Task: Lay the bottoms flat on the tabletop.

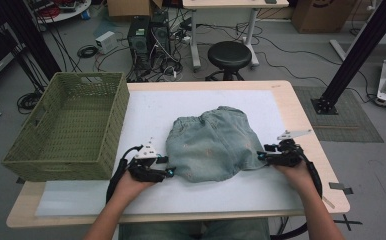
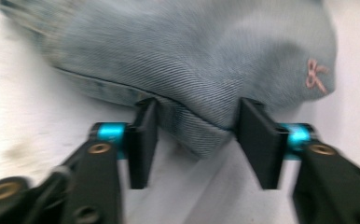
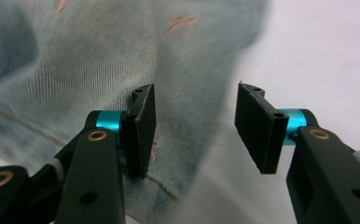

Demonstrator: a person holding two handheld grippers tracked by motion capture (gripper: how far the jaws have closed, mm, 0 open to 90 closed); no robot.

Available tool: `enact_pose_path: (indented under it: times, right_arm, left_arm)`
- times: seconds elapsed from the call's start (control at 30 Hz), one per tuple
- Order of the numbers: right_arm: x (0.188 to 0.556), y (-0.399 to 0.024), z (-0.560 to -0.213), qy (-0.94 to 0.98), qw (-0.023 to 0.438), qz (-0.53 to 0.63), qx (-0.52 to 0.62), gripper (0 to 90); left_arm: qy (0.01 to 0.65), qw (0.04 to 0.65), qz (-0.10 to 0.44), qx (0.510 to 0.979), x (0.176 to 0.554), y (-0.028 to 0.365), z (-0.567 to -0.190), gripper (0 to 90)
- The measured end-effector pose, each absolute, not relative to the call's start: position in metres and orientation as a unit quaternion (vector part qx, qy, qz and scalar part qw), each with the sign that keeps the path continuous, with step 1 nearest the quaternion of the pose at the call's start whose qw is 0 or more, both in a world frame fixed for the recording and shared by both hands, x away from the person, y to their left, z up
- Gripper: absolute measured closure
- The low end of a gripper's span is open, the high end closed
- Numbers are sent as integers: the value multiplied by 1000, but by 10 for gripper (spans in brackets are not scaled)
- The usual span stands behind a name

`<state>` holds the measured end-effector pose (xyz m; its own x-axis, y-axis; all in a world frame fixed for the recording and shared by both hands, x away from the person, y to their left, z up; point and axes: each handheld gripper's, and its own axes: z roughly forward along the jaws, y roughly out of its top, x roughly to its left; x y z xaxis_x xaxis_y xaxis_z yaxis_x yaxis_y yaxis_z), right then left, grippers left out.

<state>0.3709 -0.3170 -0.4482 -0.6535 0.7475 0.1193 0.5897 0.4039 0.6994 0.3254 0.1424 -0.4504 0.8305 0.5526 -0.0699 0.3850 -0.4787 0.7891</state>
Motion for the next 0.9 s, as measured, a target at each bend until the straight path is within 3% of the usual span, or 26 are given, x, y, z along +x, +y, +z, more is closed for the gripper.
enact_pose_path:
  times: [0.03, 0.13, 0.23, 0.57, 0.7, 0.73, 0.77, 0.8, 0.9]
  right_arm:
    - [368, -310, -448, 837, 131, 359, 391, 546]
    - [364, -303, -446, 852, 124, 355, 365, 785]
    - [362, -300, -443, 859, 128, 351, 350, 850]
    - [340, -330, -370, 783, 188, 492, 332, 860]
    - [333, -335, -352, 772, 200, 511, 321, 848]
    - [333, -335, -353, 769, 201, 513, 323, 813]
    - [334, -336, -356, 761, 200, 518, 336, 718]
    - [336, -338, -359, 757, 195, 520, 345, 678]
    - [340, -340, -367, 755, 190, 514, 360, 659]
  left_arm:
    - [270, 423, 103, 859, 325, 140, -450, 598]
    - [264, 437, 107, 853, 324, 140, -446, 743]
    - [258, 467, 111, 839, 324, 145, -436, 827]
    - [270, 586, 146, 750, 324, 180, -382, 839]
    - [279, 603, 151, 732, 325, 186, -373, 824]
    - [284, 601, 157, 731, 326, 185, -375, 790]
    - [289, 595, 168, 731, 326, 185, -377, 701]
    - [292, 589, 172, 734, 327, 183, -380, 637]
    - [295, 566, 180, 748, 328, 177, -386, 526]
